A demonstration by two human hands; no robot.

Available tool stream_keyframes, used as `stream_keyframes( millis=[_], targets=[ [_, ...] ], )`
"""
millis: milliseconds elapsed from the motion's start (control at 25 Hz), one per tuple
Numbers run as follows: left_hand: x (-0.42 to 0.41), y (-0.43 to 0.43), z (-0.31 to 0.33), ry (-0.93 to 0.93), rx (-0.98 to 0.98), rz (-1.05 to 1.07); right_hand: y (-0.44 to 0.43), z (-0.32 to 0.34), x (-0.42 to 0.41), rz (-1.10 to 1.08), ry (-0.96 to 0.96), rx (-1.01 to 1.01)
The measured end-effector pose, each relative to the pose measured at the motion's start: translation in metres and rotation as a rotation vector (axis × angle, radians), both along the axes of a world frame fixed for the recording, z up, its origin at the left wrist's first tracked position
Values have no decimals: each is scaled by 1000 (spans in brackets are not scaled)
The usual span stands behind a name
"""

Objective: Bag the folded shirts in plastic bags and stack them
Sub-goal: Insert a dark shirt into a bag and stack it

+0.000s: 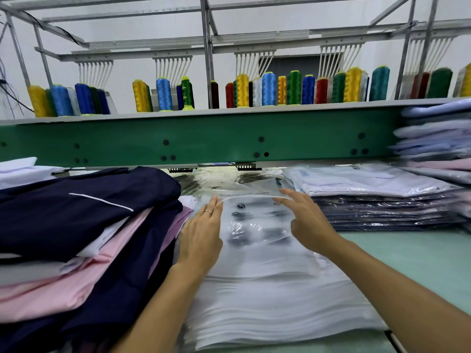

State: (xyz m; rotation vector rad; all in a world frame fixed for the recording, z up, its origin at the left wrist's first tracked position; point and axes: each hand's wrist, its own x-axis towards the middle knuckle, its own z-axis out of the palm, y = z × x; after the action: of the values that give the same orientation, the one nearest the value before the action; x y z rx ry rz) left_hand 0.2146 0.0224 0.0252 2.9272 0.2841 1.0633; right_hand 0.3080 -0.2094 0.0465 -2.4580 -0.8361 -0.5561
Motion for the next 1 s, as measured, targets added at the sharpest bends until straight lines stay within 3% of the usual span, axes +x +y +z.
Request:
stream_keyframes(
  millis=[120,280,440,520,680,800,1000],
  targets=[
    [-4,0,7,-134,-24,-16,-7,4,3,52,-103,208],
    [-6,2,12,-217,-74,-39,-12,3,12,88,-29,346],
    [-4,-3,17,-340,6,-197,-8,-4,10,85,50,106],
    [0,-5,11,-221,-24,-241,-4,-12,13,101,111,-17],
    [12,4,-25,503,-114,-251,-6,-27,21,137,315,-276],
    [17,13,-31,556,-265,-293,-5,-31,20,163,391,-316],
    [15,-5,-30,515,-176,-221,4,-23,6,97,435,-338]
  ],
)
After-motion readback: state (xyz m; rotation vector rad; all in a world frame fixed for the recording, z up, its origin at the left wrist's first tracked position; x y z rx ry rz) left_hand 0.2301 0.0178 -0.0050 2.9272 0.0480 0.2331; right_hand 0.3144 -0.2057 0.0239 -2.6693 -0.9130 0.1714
